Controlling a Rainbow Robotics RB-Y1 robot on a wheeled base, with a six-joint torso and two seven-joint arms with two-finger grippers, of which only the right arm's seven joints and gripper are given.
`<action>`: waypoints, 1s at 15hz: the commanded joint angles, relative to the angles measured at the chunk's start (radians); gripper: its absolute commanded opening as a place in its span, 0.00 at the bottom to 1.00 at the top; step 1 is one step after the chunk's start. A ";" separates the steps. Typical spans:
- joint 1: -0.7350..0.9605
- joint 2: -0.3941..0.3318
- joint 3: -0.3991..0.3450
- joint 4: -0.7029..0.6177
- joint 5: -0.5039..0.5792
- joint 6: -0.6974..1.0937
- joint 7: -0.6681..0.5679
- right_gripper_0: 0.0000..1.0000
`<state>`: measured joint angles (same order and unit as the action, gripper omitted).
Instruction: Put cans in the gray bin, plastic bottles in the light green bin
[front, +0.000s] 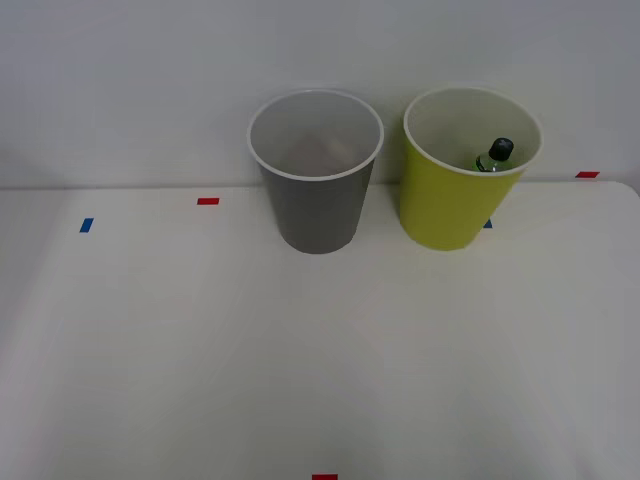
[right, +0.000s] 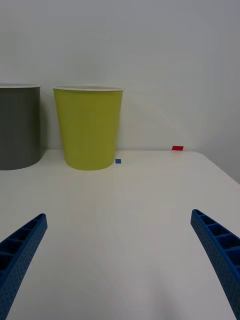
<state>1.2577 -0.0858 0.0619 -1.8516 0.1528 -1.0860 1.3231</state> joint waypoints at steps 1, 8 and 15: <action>0.000 0.000 -0.001 0.000 -0.001 0.000 0.001 1.00; 0.000 0.000 -0.001 0.000 -0.001 0.000 0.001 1.00; 0.000 0.000 -0.001 0.000 -0.001 0.000 0.001 1.00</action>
<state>1.2579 -0.0858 0.0615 -1.8516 0.1520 -1.0860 1.3237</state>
